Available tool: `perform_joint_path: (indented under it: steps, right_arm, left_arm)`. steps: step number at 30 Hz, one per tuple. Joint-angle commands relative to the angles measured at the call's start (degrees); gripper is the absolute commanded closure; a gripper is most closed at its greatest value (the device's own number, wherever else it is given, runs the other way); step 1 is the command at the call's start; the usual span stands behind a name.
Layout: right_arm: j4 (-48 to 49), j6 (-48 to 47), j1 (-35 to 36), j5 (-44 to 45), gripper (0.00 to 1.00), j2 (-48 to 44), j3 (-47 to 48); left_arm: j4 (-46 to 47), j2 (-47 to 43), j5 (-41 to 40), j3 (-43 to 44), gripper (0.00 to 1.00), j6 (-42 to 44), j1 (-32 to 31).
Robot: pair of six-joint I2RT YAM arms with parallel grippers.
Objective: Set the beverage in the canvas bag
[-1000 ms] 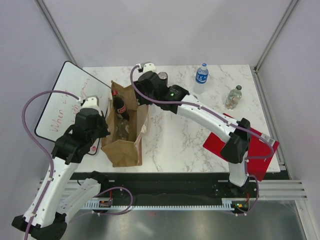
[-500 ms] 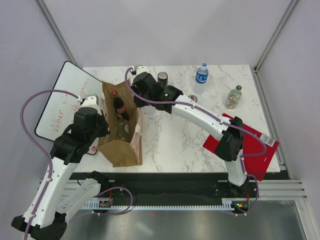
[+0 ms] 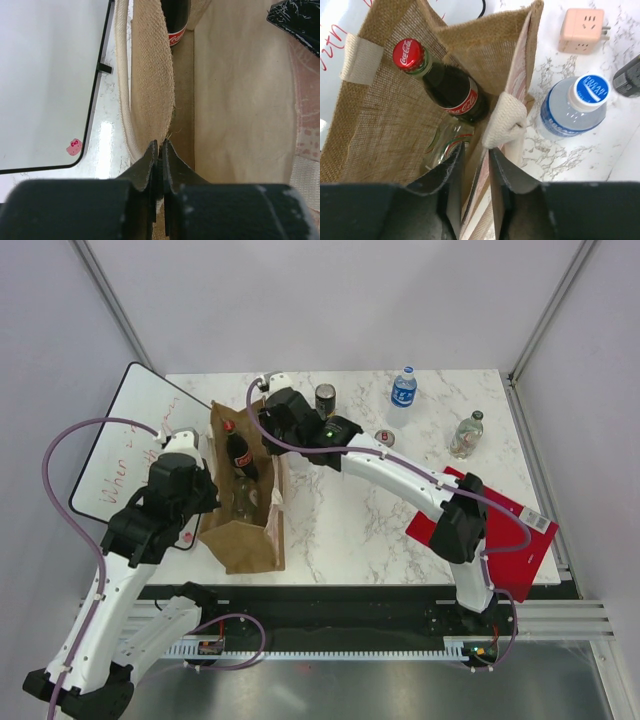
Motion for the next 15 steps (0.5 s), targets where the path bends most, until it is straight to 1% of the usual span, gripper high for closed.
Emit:
perform_joint_path:
  steps: [1, 3, 4, 6, 7, 9, 10, 12, 13, 15]
  right_arm:
    - [4.57, -0.82, -0.16, 1.59, 0.6, -4.67, 0.05]
    - [4.48, -0.99, -0.07, 2.12, 0.51, -5.81, -0.47]
    - [4.48, -0.99, -0.16, 2.38, 0.44, -7.3, -0.91]
    - [4.48, -1.6, -0.07, 2.91, 0.39, -9.06, -2.4]
    - [4.48, -1.87, -0.16, 3.09, 0.35, -10.98, -2.93]
    - [4.13, -2.13, -0.6, 2.91, 0.31, -14.23, -4.86]
    - [3.87, -2.14, -0.86, 3.09, 0.25, -15.38, -5.65]
    - [2.99, -1.88, -1.83, 3.96, 0.18, -18.89, -8.37]
    - [2.55, -1.87, -2.44, 4.75, 0.12, -20.04, -9.34]
    - [0.36, -1.43, -4.9, 5.81, 0.03, -22.59, -11.19]
  left_arm:
    - [-0.63, 0.31, 0.6, 2.94, 0.8, -0.15, -0.08]
    - [-0.8, 0.49, 0.87, 3.39, 0.7, -0.15, -0.08]
    - [-1.33, 0.49, 0.78, 3.91, 0.6, -0.07, -0.08]
    - [-1.59, 0.4, 0.26, 4.27, 0.51, -0.06, -0.08]
    - [-1.86, 0.23, -0.01, 4.62, 0.45, 0.11, -0.08]
    - [-2.29, -0.04, -0.36, 4.97, 0.39, 0.37, -0.08]
    - [-2.56, -0.13, -0.45, 5.49, 0.34, 0.55, -0.08]
    - [-2.91, -0.39, -0.62, 6.46, 0.29, 0.73, -0.17]
    - [-3.09, -0.48, -0.54, 6.73, 0.23, 1.07, -0.08]
    - [-3.88, -0.48, -0.19, 8.39, 0.15, 1.43, -0.08]
